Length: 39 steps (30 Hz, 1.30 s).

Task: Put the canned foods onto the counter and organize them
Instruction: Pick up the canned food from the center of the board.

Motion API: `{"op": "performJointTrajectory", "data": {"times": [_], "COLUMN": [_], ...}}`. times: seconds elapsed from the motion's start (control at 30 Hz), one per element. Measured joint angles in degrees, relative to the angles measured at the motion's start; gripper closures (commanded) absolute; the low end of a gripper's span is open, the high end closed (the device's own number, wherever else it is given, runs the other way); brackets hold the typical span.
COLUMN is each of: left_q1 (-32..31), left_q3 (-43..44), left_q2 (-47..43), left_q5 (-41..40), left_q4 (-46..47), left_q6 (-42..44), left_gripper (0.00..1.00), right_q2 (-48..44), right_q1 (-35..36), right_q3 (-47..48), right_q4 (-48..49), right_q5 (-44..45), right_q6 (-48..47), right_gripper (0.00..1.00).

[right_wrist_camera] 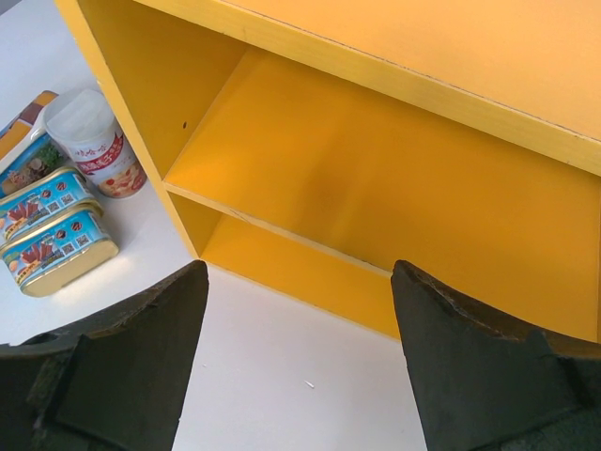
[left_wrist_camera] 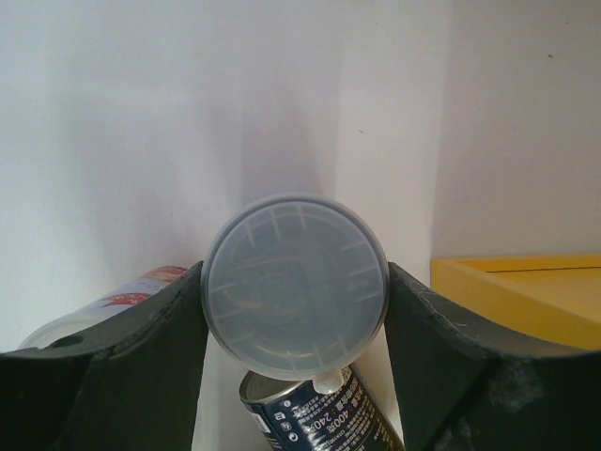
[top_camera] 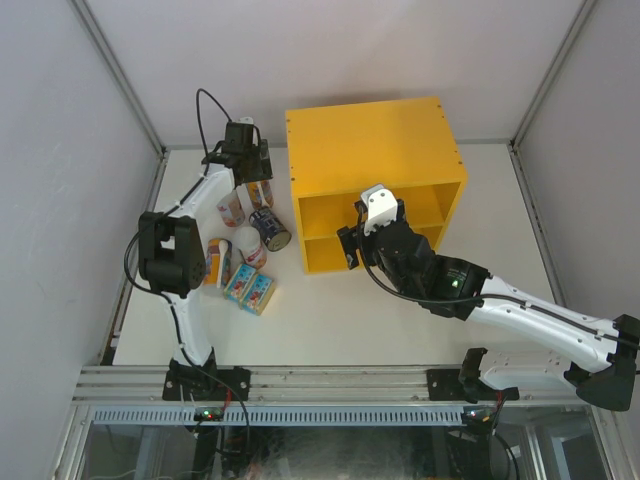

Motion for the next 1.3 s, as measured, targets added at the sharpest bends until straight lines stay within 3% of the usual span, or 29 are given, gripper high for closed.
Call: {"op": "performJointTrajectory", "data": {"times": [0.6, 1.3], "left_q1": [-0.7, -2.9], "left_q3": [-0.4, -0.3], "left_q2": [-1.9, -10.5], "left_q5": [-1.2, -5.1], "left_q4": [-2.0, -6.9], "left_q6": [-1.6, -1.5], "left_gripper": [1.0, 1.0], "right_q2": [0.0, -2.6], "right_q1": [-0.4, -1.1], "right_q3": [0.0, -1.5], "right_q4": [0.0, -0.2], "right_q5": [-0.6, -1.0], "right_q6": [0.2, 0.3], "right_gripper": [0.22, 0.22]}}
